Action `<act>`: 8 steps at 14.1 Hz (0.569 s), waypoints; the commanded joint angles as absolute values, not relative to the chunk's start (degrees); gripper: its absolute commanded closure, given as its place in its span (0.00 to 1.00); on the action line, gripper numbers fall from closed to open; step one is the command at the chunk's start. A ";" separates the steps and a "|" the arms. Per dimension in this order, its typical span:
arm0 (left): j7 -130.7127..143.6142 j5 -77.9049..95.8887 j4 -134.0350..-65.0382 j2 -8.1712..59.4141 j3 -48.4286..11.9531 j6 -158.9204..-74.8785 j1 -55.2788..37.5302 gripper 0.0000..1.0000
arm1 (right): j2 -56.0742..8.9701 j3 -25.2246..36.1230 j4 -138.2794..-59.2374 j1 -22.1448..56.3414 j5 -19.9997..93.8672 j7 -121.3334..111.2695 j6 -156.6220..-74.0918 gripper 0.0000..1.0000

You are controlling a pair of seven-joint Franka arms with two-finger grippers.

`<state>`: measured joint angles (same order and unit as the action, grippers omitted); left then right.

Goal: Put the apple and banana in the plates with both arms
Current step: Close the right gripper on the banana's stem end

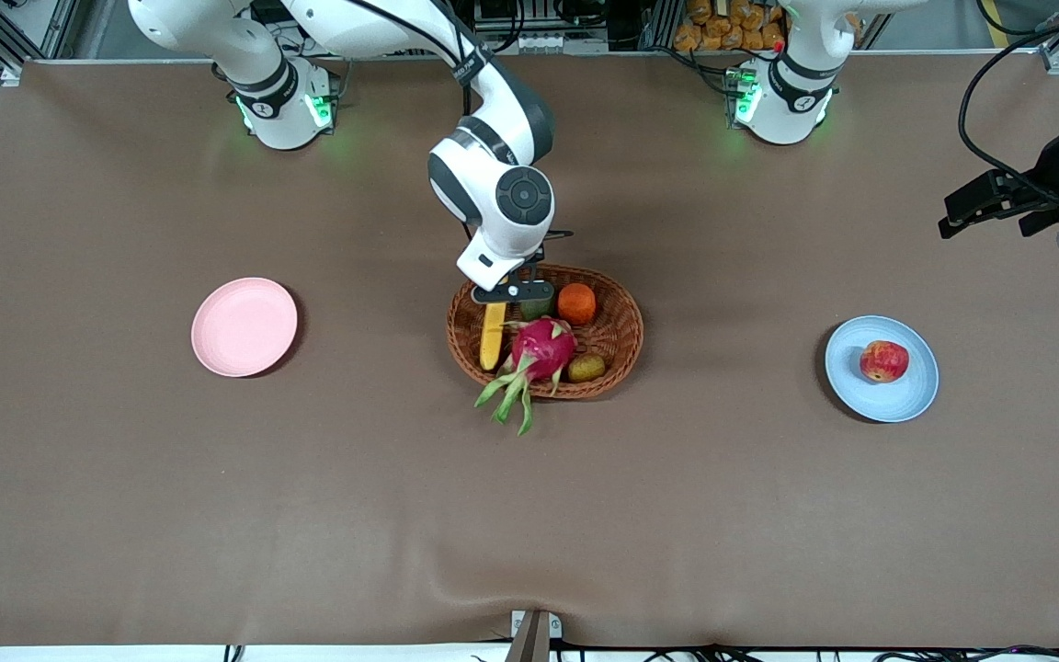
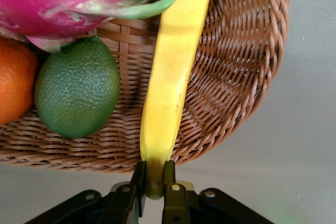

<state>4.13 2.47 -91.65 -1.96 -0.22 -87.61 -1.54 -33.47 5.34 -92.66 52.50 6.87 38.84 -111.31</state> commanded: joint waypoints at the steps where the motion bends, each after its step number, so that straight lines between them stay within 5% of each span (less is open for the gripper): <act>1: 3.16 1.49 -90.70 -1.58 -0.44 -86.75 -1.32 0.00 | -33.22 5.54 -92.11 52.12 7.38 39.37 -110.57 1.00; 8: 3.25 1.49 -90.70 -1.49 -0.44 -86.75 -1.41 0.00 | -29.19 5.54 -90.97 49.40 8.00 39.29 -105.83 1.00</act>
<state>4.13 2.47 -91.65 -1.96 -0.22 -87.61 -1.57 -32.20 5.95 -90.90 51.37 7.51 38.84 -108.11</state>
